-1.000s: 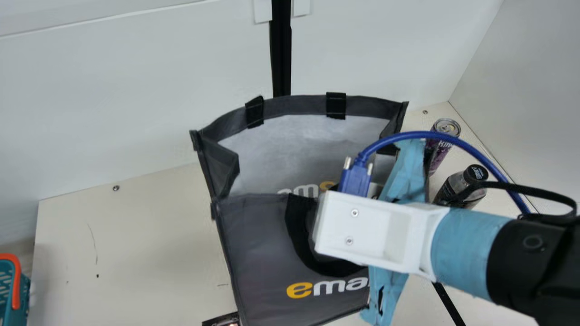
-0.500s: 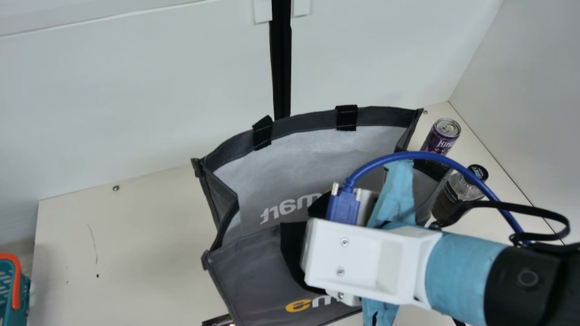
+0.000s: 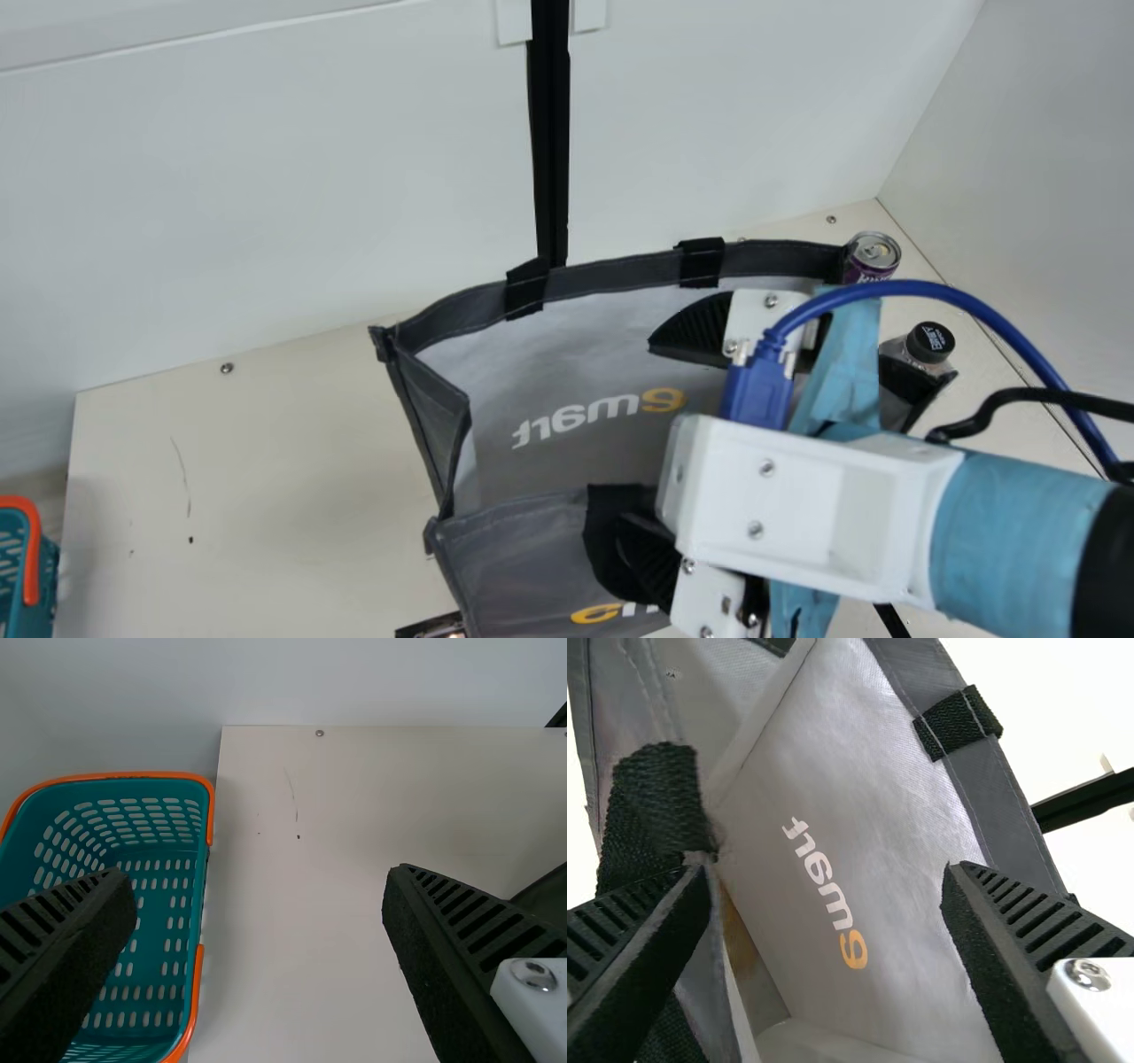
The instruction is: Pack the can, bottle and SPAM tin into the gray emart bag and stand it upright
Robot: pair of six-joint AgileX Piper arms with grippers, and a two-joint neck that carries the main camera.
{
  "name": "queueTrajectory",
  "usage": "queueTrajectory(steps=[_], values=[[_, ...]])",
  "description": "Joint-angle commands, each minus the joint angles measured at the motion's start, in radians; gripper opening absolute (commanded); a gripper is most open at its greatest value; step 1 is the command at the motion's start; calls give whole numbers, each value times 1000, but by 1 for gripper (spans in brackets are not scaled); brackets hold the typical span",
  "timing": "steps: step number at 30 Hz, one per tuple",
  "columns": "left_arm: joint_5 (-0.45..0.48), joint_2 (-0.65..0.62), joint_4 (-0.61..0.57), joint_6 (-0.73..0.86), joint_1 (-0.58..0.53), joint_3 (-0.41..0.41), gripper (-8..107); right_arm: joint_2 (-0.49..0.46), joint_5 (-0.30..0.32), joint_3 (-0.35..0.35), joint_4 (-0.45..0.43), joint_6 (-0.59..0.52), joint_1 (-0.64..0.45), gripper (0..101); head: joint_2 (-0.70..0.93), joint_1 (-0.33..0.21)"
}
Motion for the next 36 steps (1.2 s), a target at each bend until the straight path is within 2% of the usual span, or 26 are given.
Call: queueTrajectory(steps=[1,7,16,28,36], values=[[0,0,0,0,0,0,90,-5,-2,-3,22,-5,-11,95,-1,-23],[0,0,0,0,0,0,90,-19,-2,-23,77,-2,-32,95,-1,-23],[0,0,0,0,0,0,90,-33,-2,-69,115,30,-43,95,-1,-23],[0,0,0,0,0,0,90,-40,-2,-143,133,79,-71,95,-1,-23],[0,0,0,0,0,0,90,-29,-2,-218,115,117,-151,95,-1,-23]])
